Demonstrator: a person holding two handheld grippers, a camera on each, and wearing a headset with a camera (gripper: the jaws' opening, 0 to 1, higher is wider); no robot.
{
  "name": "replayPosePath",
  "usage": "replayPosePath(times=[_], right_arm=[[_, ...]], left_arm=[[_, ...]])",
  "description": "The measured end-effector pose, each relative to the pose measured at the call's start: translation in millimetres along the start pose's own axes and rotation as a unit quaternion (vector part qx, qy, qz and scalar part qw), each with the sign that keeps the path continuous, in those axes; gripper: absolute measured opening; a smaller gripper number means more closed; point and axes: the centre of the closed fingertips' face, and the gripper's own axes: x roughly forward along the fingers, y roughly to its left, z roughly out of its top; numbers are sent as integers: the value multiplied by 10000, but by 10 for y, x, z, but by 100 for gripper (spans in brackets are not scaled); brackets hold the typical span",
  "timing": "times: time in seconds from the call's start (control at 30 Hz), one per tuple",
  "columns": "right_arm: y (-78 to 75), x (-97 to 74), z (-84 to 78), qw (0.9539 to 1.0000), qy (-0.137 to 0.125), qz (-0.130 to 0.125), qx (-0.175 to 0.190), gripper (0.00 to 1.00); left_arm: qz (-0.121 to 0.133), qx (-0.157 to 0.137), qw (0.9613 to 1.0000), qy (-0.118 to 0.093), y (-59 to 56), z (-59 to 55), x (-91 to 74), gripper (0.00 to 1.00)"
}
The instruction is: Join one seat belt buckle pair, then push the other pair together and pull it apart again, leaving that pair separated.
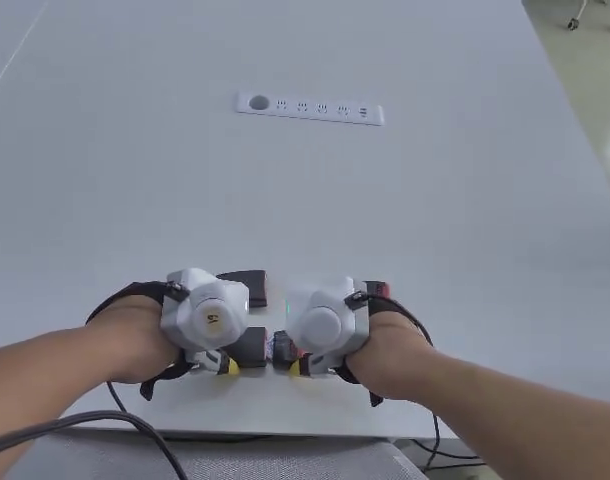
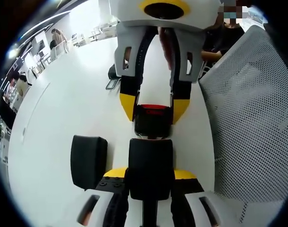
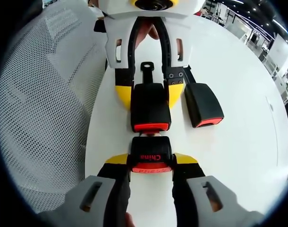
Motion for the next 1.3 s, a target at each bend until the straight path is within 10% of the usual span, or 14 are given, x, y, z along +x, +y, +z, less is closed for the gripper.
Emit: replayPosePath(times=[0.77,1.3], right_arm=[[-37,-270,187,9992,-306,-171,180,34],[-448,-548,-286,9972,-182,-573,450,33]], left_arm=[[269,-157,9989,-361,68,172,-319,40],[571,-252,9973,-379,594,186,-439,43]])
